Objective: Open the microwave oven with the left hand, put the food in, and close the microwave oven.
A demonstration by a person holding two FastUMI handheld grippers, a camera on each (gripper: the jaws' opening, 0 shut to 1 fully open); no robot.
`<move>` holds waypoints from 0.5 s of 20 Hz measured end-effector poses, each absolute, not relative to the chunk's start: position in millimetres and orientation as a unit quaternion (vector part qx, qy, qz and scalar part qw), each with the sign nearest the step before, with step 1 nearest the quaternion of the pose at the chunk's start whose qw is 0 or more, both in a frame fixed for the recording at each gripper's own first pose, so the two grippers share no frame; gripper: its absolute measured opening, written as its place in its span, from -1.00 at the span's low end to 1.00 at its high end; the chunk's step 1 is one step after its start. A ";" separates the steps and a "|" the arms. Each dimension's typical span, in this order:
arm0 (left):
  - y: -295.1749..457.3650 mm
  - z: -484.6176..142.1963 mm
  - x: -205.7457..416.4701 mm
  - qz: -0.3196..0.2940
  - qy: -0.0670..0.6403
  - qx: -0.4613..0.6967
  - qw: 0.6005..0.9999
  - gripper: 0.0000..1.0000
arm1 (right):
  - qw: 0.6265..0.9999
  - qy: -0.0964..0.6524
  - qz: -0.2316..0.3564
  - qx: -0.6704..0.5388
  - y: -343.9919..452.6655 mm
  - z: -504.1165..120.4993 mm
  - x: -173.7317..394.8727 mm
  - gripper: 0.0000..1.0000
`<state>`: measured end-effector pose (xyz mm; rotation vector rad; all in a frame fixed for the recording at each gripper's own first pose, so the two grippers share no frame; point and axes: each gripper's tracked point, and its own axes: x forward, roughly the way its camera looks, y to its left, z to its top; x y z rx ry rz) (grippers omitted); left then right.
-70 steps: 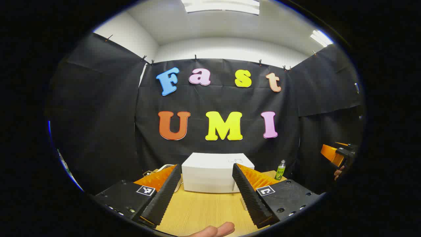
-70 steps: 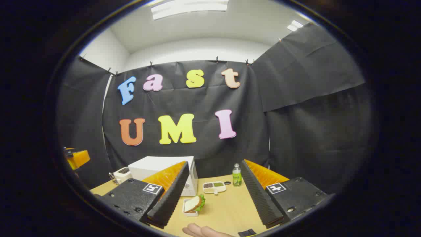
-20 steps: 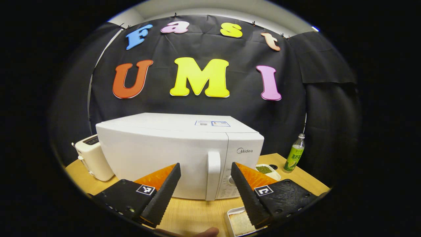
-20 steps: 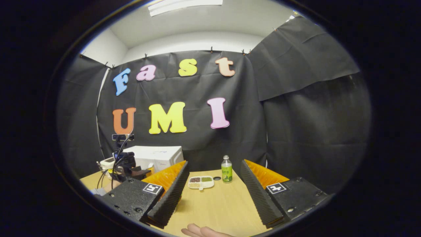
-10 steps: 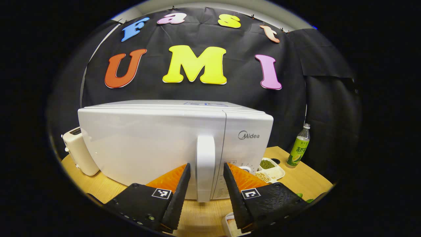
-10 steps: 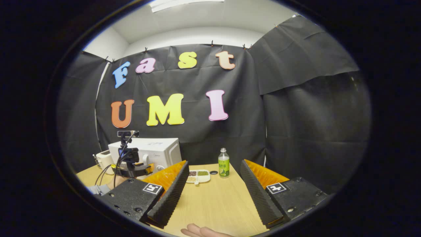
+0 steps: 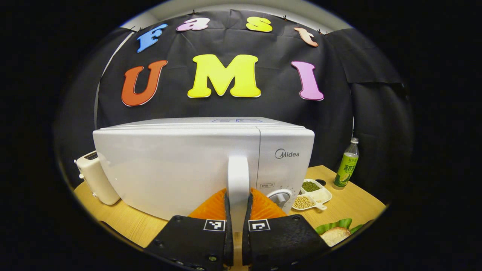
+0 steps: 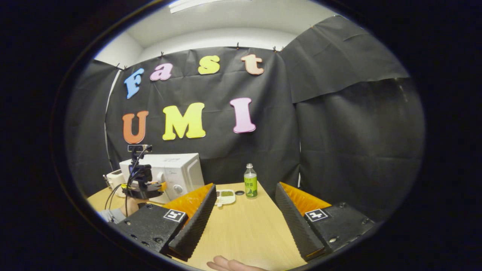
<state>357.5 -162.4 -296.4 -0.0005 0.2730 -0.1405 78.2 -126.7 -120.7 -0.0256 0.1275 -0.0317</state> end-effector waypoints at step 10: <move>-158.7 -294.2 334.6 -0.091 0.134 0.002 0.987 -1.00 | 0.998 0.064 -0.014 -0.021 -126.5 -118.3 72.8 1.00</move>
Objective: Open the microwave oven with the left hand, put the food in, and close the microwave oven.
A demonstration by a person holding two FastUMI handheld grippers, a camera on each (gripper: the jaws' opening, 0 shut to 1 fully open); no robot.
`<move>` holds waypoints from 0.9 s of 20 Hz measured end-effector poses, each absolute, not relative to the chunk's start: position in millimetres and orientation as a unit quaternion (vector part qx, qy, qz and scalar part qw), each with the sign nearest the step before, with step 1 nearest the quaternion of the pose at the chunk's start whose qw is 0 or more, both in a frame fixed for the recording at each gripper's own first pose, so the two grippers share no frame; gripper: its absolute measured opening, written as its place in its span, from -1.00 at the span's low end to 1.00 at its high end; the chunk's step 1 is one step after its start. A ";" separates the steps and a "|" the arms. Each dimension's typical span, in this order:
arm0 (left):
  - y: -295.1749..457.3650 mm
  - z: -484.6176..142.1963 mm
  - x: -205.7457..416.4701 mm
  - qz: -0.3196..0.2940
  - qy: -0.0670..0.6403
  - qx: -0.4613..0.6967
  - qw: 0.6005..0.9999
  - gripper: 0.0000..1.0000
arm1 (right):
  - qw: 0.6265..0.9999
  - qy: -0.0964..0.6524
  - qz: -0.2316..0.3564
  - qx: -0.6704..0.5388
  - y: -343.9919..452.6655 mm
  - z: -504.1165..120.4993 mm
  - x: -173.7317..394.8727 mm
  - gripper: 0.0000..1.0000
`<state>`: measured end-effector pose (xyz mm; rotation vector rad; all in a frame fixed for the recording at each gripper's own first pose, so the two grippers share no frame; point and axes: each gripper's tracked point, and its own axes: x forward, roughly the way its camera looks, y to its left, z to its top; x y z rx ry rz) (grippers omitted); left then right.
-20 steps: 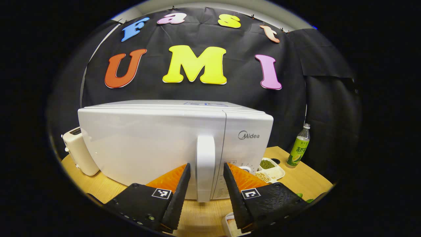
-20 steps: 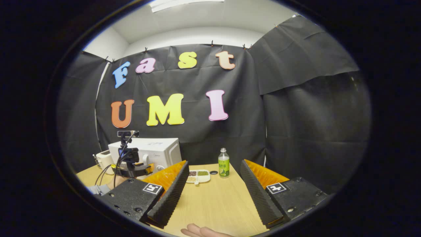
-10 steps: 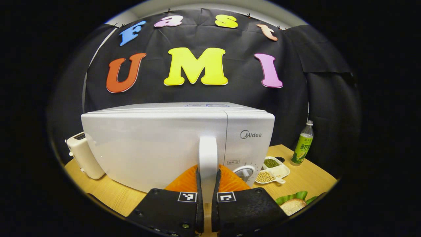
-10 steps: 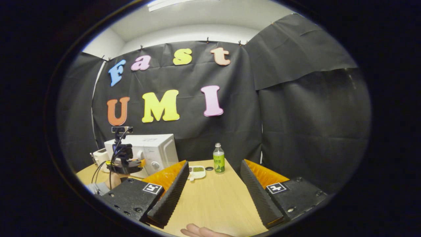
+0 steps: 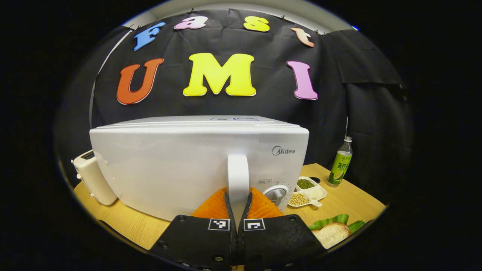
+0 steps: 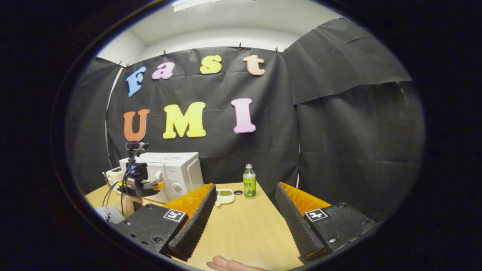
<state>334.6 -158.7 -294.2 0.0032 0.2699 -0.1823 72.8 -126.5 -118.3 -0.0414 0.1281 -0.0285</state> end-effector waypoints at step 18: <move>-15.8 -283.3 151.2 -0.116 0.100 0.011 0.988 -0.99 | 0.998 0.057 0.023 -0.019 -58.2 -104.7 14.3 1.00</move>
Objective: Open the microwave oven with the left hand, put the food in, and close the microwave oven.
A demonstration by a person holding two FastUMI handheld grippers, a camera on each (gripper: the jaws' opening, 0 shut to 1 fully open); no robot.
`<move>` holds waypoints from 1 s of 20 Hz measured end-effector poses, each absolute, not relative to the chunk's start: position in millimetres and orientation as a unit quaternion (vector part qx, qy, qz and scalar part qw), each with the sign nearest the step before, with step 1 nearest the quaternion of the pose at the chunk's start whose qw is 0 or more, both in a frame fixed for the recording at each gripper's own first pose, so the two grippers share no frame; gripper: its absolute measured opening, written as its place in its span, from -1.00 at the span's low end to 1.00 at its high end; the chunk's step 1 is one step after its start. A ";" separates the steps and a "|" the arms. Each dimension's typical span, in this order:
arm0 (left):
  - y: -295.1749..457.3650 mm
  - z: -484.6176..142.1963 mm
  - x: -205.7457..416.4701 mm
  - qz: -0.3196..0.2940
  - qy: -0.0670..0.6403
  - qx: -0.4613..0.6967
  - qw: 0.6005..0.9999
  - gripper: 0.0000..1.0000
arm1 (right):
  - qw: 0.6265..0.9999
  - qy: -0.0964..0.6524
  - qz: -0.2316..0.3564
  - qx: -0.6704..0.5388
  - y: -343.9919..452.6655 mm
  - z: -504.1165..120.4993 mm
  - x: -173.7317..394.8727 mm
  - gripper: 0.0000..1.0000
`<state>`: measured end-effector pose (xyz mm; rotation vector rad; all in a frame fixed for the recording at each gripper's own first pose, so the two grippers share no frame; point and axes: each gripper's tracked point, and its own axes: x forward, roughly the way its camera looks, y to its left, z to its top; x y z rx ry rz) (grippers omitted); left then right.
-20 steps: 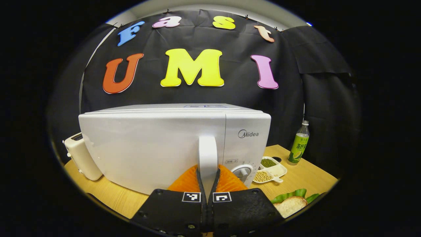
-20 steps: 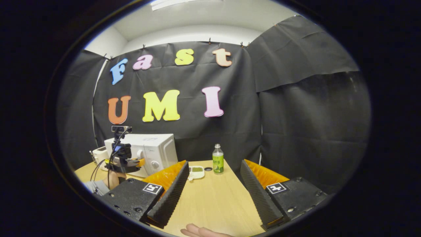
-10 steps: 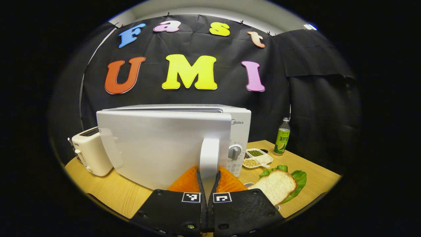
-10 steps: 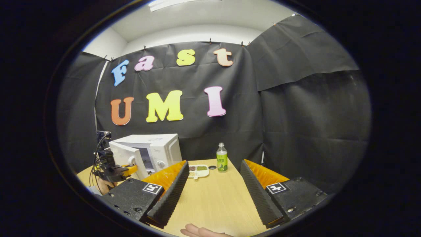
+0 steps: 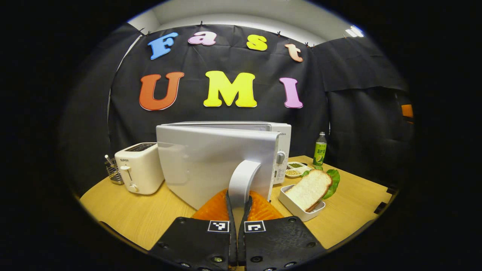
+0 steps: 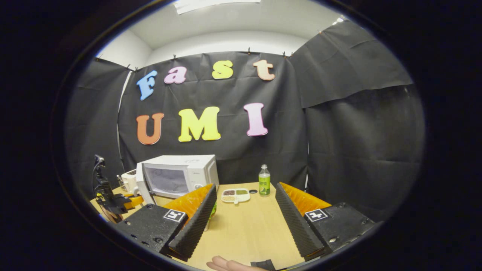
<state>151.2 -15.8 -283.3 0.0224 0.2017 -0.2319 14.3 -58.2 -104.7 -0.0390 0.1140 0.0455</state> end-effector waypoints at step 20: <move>189.9 -242.5 17.5 0.050 0.091 -0.005 0.995 0.69 | 0.991 0.105 0.073 -0.040 5.9 -131.0 27.3 0.84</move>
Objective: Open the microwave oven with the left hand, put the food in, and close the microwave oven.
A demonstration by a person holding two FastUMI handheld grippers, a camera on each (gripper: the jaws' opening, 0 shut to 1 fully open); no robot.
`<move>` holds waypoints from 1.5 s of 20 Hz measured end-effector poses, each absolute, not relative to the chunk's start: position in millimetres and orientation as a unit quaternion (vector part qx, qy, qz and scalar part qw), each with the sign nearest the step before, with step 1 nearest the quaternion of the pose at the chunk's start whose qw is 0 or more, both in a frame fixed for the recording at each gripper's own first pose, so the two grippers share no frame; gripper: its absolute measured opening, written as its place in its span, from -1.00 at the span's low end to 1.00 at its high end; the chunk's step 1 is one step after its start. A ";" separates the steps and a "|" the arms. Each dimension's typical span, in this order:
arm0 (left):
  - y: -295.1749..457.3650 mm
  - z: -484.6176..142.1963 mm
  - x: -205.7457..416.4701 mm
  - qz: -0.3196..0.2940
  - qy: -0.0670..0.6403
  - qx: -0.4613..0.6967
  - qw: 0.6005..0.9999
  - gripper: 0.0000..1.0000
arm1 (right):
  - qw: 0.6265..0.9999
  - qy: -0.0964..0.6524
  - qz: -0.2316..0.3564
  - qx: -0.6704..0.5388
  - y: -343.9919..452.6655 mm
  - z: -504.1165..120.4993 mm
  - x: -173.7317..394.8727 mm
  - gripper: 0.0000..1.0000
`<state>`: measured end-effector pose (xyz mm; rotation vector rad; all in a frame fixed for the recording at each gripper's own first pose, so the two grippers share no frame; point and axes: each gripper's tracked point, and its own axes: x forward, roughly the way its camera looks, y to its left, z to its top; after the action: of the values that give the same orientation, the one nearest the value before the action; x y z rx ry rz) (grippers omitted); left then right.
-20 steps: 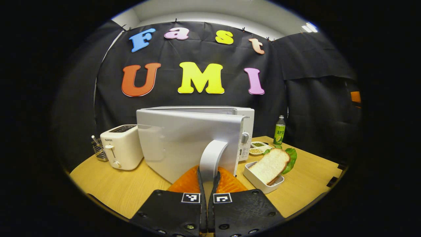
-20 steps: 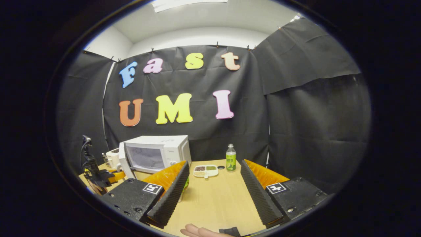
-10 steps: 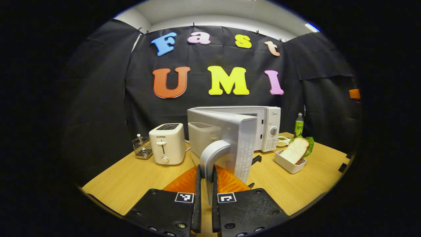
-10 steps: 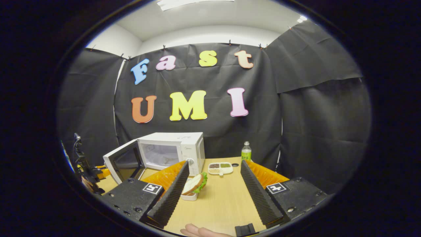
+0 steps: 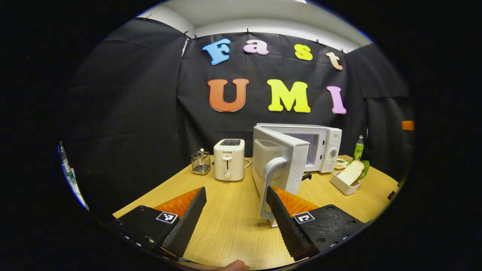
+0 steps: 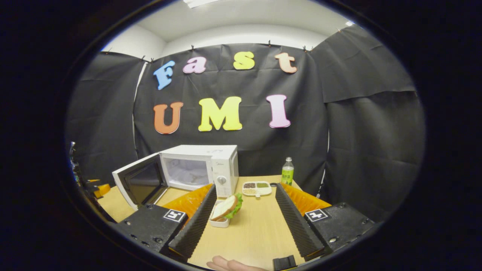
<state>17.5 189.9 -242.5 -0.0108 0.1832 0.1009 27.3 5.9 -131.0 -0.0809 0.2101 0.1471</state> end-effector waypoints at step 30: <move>86.4 -64.5 17.0 0.057 -0.013 0.021 0.998 0.89 | 0.712 0.607 0.275 0.223 56.3 -341.7 214.5 0.42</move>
<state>17.0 86.4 -64.5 0.0416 -0.0266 0.1147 214.5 56.3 -341.7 0.4948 1.3458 0.6088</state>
